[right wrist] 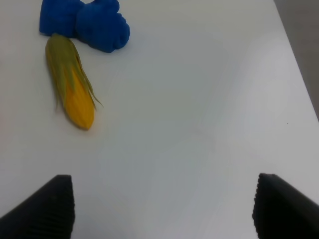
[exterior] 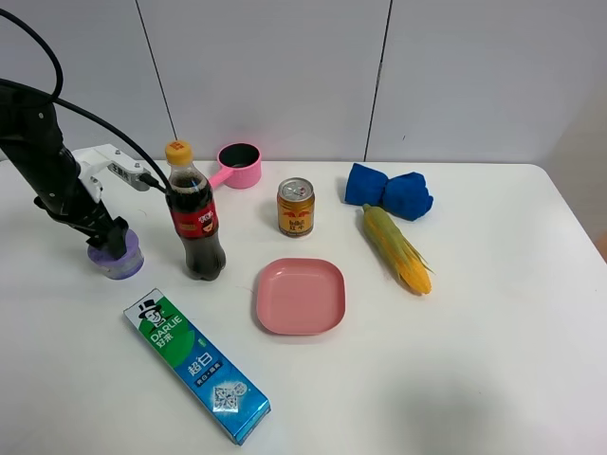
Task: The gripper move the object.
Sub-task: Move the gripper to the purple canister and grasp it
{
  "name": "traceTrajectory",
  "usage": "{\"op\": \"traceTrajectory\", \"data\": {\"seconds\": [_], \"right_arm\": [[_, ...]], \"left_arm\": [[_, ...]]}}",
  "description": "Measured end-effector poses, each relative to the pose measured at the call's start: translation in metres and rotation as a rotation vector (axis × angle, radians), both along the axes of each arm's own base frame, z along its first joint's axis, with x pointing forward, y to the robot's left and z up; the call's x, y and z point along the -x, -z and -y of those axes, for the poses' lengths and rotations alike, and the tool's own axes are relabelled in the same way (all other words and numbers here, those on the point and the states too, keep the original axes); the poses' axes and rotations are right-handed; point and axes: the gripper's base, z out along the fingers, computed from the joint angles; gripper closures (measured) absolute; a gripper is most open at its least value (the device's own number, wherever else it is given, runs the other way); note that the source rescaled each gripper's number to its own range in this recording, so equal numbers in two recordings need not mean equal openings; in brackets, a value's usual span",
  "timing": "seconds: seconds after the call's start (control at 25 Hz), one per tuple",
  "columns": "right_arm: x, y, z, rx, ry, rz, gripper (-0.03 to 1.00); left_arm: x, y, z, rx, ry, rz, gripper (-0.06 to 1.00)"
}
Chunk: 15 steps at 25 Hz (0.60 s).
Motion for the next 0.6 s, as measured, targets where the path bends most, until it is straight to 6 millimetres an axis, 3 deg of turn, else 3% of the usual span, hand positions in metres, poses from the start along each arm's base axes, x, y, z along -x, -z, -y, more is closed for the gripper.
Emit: {"op": "traceTrajectory", "data": {"seconds": [0.6], "right_arm": [[0.0000,0.0000,0.0000,0.000,0.000,0.000,-0.03]], "left_arm": [[0.0006,0.0002,0.0024,0.035,-0.043,-0.005,-0.05]]}}
